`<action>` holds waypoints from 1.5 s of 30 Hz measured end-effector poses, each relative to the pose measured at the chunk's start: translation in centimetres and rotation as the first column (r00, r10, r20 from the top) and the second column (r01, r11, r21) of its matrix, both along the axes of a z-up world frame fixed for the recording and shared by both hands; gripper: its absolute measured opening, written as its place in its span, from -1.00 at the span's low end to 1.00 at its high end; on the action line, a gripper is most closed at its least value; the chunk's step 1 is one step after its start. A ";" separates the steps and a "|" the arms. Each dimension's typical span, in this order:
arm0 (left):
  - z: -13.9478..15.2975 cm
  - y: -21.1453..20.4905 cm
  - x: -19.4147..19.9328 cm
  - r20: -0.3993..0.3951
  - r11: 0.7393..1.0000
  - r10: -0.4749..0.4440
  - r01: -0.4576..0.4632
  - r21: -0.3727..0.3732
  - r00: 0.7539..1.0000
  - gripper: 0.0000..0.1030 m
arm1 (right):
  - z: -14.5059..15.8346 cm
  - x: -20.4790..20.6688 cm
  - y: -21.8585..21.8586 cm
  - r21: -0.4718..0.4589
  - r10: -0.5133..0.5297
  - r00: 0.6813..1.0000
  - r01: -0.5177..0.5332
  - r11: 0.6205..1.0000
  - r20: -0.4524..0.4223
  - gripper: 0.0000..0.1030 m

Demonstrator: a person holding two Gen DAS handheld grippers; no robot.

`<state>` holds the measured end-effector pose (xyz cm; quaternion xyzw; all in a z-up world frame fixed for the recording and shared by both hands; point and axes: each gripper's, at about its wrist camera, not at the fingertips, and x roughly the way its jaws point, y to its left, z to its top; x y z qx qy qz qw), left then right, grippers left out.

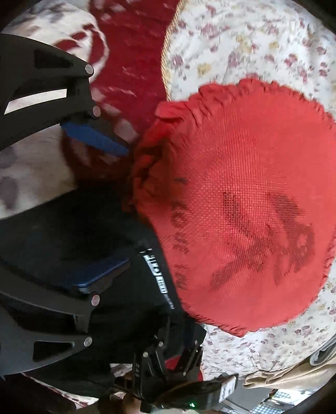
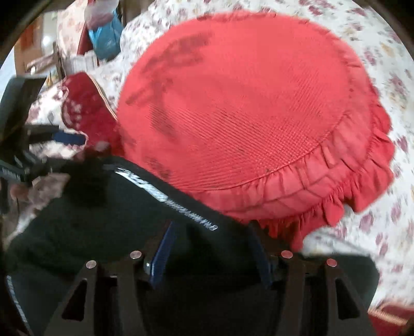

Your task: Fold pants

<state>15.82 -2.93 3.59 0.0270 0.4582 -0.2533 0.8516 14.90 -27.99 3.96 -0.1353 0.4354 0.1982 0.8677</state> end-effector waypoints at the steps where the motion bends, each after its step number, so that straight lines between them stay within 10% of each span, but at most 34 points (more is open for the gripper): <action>1: -0.2 -0.4 0.3 -0.004 1.000 -0.023 0.023 -0.010 1.000 0.56 | -0.5 0.5 -0.2 -0.009 0.005 1.000 -0.005 1.000 -0.007 0.08; 5: -1.1 -2.5 1.3 -0.017 0.995 -0.092 0.093 0.045 0.996 0.56 | -2.1 1.6 -1.0 -0.014 0.030 0.999 -0.031 0.999 -0.028 0.04; 8: -2.3 -4.2 1.8 -0.052 0.986 -0.130 0.134 0.095 0.990 0.51 | -3.3 1.9 -0.8 -0.034 0.048 0.998 -0.050 0.998 -0.049 -0.42; 13: -1.8 -5.3 1.2 -0.063 0.980 -0.160 0.166 0.113 0.985 -0.50 | -2.6 0.8 -0.2 -0.065 0.086 0.996 -0.085 0.994 0.020 -0.85; 16: 0.5 -4.3 -0.2 -0.017 0.985 -0.159 0.159 0.071 0.987 -0.67 | -1.0 -0.8 -0.6 -0.045 0.071 0.995 -0.069 0.997 0.063 -0.86; 27: 8.8 -1.4 -15.9 0.179 0.964 -0.261 0.267 -0.009 0.949 -0.69 | 7.5 -17.7 -1.5 0.113 -0.035 0.966 0.006 0.994 0.256 -0.87; 35: 4.1 -1.6 -24.3 0.085 0.971 -0.238 0.238 0.010 0.967 -0.69 | 4.6 -29.1 2.0 0.206 -0.073 0.988 0.044 0.978 0.135 -0.87; 45: -0.1 0.3 -27.0 -0.050 0.991 -0.109 0.104 -0.086 0.993 -0.69 | -1.0 -32.5 3.7 0.270 -0.078 0.996 0.084 0.959 -0.034 -0.86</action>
